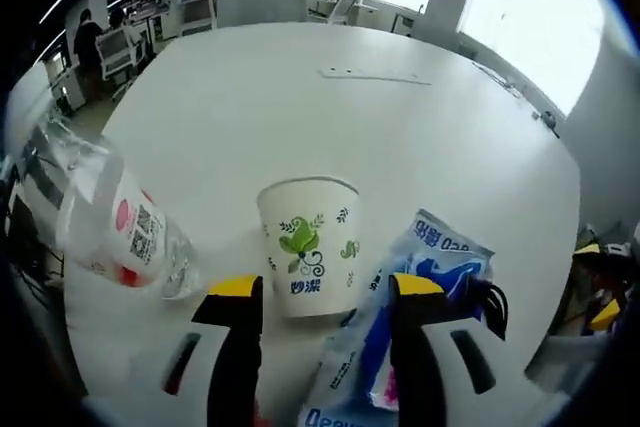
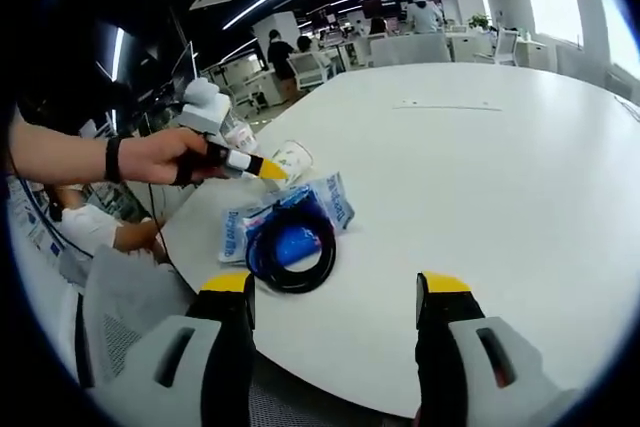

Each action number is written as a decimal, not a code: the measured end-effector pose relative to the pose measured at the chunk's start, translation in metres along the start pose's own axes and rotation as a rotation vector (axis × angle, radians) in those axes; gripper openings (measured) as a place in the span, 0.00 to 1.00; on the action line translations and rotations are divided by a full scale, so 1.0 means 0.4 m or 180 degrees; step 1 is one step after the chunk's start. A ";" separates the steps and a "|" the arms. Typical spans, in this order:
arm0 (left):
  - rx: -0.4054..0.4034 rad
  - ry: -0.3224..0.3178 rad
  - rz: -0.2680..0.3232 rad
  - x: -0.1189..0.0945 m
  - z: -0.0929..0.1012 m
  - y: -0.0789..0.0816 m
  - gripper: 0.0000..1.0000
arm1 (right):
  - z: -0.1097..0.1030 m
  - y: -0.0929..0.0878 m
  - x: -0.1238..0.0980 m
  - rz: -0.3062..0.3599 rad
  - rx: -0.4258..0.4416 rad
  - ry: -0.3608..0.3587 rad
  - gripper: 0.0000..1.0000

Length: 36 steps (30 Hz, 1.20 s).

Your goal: Arrange the tabletop items into an orderly group along one side of the table until the central work area is clear of visible clutter.

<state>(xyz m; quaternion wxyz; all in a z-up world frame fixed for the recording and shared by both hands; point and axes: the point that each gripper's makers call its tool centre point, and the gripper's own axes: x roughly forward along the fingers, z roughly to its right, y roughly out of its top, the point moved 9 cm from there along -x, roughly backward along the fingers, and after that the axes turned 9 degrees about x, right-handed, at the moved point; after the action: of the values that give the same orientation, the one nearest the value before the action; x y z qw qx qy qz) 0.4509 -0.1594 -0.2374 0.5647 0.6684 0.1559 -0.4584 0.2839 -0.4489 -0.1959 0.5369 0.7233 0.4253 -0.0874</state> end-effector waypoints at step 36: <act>0.0391 0.0118 0.0308 -0.178 -0.030 -0.047 0.34 | -0.077 0.028 0.050 -0.0041 -0.0180 0.0162 0.63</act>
<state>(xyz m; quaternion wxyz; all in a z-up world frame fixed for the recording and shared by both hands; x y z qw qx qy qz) 0.4049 -0.1207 -0.1936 0.5411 0.7169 0.1054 -0.4268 0.2941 -0.4127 -0.1871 0.5456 0.7072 0.4457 -0.0604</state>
